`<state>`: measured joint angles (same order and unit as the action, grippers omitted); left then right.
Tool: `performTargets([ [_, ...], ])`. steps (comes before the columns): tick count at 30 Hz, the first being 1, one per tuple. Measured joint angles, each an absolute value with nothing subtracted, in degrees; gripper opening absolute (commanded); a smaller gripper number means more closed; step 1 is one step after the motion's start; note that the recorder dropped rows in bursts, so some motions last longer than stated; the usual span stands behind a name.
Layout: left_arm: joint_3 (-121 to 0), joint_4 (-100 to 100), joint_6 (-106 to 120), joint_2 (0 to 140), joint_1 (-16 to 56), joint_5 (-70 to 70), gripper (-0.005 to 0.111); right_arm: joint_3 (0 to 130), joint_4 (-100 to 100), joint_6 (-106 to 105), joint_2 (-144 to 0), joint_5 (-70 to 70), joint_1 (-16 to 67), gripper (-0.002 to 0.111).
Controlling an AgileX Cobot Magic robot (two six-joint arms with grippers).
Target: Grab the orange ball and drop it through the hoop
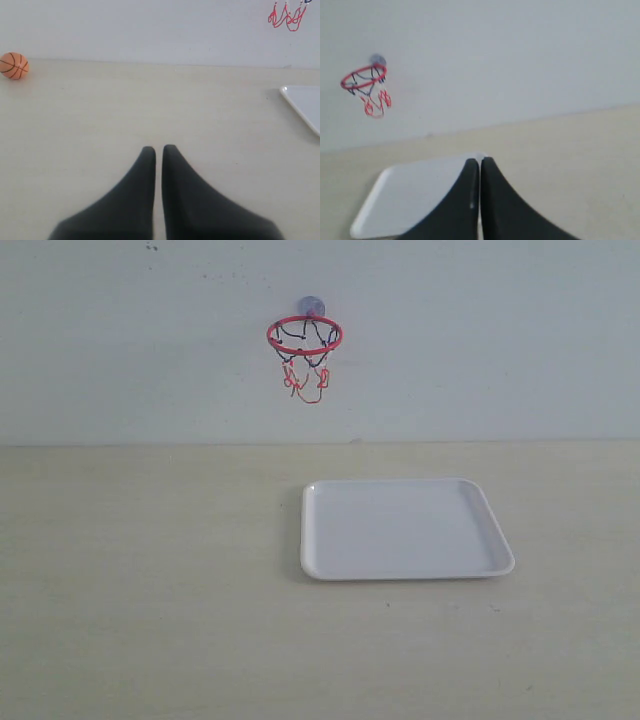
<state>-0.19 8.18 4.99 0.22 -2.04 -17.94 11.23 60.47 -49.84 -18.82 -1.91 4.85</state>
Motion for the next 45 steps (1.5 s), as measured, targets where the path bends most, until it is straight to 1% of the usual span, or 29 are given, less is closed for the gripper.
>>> performTargets([
  [3,-0.19,8.18,4.99,0.22,-2.04,-17.94,0.004,5.94,60.47,-51.42,-5.77,-1.66,4.59,0.000],
  [6,-0.19,8.18,4.99,0.18,-2.04,-17.94,0.004,2.60,60.47,-53.31,-0.89,-1.40,4.59,0.000],
  [14,-0.19,8.18,4.99,0.18,-2.04,-17.83,0.004,1.57,61.36,-53.53,-2.81,-2.72,4.59,0.000],
  [17,-0.19,8.18,4.99,0.18,-2.04,-17.83,0.004,1.57,55.57,-50.12,-2.96,-4.53,4.59,0.000],
  [19,-0.19,8.18,4.99,0.18,-2.04,-17.83,0.004,1.57,46.06,-41.81,-2.96,-6.66,4.59,0.000],
  [23,-0.19,8.18,4.99,0.18,-2.04,-17.83,0.004,1.57,19.24,-11.57,-2.96,-9.74,4.59,0.000],
  [26,-0.19,8.18,4.99,0.18,-2.04,-17.83,0.004,1.57,8.97,0.00,-2.32,-10.92,4.59,0.000],
  [30,-0.19,8.18,4.99,0.18,-2.04,-17.83,0.004,1.57,5.38,1.95,-2.32,-11.42,4.59,0.000],
  [35,-0.19,8.18,4.99,0.18,-2.04,-17.83,0.004,0.29,5.11,-1.42,-1.87,-12.00,4.59,0.000],
  [39,-0.19,8.18,4.99,0.18,-2.04,-17.83,0.004,0.26,5.22,-1.42,-1.03,-18.16,4.59,0.000],
  [45,-0.19,8.18,4.99,0.18,-2.04,-17.83,0.004,-0.07,5.44,-1.42,-0.38,-19.59,4.71,0.000],
])
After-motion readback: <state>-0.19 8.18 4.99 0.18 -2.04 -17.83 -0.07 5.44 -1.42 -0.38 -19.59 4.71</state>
